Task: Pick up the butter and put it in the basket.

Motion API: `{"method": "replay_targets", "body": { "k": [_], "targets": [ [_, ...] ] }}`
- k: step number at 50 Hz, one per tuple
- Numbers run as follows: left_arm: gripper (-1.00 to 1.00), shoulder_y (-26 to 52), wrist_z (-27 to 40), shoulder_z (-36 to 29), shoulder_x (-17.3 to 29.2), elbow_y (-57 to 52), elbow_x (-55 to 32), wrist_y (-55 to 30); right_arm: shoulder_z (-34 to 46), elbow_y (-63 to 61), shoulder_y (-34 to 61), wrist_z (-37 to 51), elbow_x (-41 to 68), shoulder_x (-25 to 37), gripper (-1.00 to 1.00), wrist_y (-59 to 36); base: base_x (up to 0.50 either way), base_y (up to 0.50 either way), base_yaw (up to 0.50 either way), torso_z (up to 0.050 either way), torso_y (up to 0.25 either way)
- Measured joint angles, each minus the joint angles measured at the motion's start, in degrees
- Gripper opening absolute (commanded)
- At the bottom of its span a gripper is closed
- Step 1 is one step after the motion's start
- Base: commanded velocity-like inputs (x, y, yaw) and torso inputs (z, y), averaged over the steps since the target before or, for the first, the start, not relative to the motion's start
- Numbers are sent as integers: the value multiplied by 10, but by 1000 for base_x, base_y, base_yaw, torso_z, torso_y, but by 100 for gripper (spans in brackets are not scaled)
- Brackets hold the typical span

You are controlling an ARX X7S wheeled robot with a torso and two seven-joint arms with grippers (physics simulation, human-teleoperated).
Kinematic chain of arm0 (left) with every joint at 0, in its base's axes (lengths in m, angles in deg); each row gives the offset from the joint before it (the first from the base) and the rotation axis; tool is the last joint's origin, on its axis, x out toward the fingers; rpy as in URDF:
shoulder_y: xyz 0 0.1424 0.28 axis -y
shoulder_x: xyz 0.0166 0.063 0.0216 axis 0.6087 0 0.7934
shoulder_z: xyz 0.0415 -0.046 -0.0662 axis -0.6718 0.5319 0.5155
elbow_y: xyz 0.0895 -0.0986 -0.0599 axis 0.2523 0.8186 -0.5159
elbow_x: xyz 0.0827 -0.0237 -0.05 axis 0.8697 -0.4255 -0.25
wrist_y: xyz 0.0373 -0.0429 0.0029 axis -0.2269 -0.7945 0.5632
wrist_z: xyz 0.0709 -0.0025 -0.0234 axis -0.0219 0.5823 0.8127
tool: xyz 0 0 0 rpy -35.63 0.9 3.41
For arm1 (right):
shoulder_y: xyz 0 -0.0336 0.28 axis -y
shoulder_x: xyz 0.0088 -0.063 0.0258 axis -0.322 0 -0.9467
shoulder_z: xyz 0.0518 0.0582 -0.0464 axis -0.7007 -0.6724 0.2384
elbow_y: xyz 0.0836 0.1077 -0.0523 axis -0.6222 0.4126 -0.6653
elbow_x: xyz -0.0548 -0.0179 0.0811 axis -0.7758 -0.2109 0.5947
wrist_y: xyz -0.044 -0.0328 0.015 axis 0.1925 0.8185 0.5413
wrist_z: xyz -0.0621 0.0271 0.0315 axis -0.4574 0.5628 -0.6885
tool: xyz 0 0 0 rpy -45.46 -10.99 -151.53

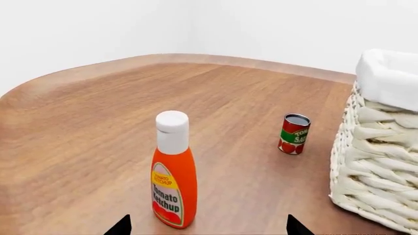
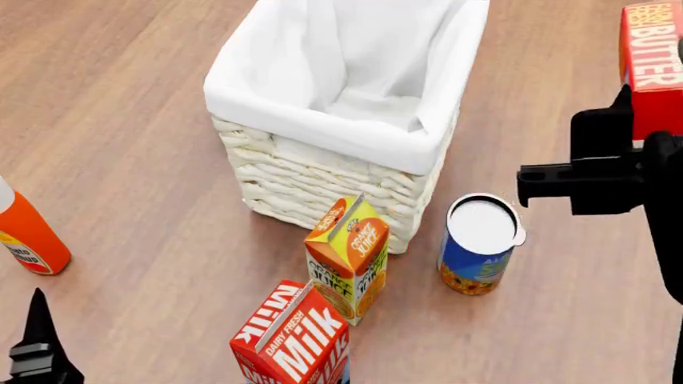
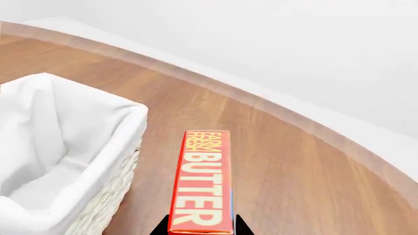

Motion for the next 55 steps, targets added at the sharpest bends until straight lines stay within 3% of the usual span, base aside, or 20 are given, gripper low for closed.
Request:
{"method": "replay_targets", "body": {
  "k": [22,55],
  "targets": [
    [100,-3,5,-6,0,-4,2,2,80,220,168,-50,-5,-77,-100,-77,0,0,0,0,2],
    [100,1,7,-1,6,1,-8,2,281,553,349,-377,-217,-279,-100,-1,0,0,0,0,1]
  ]
}}
